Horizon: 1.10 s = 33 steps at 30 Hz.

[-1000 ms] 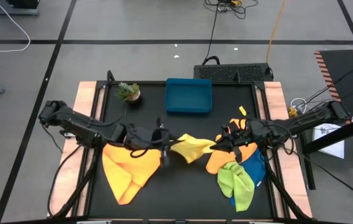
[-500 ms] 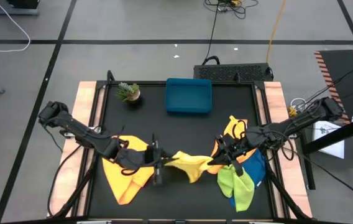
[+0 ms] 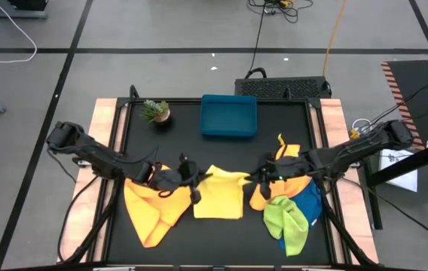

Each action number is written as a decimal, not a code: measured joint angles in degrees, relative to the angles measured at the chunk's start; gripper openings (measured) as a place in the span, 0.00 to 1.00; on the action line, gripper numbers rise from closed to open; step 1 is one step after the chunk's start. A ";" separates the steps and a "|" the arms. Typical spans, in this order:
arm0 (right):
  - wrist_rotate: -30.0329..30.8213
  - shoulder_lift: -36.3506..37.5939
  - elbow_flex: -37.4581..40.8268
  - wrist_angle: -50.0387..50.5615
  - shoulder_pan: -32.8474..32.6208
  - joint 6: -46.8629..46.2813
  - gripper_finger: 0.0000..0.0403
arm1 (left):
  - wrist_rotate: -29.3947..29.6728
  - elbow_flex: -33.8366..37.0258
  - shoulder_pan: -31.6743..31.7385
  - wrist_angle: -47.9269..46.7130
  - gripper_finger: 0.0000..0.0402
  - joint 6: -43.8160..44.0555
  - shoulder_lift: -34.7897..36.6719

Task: Fold microfiber towels
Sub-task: Fold the yellow microfiber cloth

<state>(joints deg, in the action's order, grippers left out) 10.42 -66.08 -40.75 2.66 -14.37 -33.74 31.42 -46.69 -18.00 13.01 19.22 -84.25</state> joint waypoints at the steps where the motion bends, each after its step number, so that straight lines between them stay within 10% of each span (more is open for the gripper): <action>1: 0.05 -0.80 0.00 1.01 0.91 -0.01 0.00 | -0.06 1.39 1.05 1.48 0.01 -0.25 0.00; 18: 5.89 -10.20 -0.02 -7.46 16.81 15.63 0.00 | -7.17 16.66 16.45 24.14 0.01 -7.57 -2.26; 33: -3.20 -10.91 0.04 -7.78 9.30 19.57 0.00 | -1.00 16.75 10.77 34.00 0.01 -12.79 -12.34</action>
<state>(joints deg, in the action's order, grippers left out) 7.22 -76.99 -40.71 -5.11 -5.07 -14.16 30.41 -29.94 -7.22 47.01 6.43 -96.59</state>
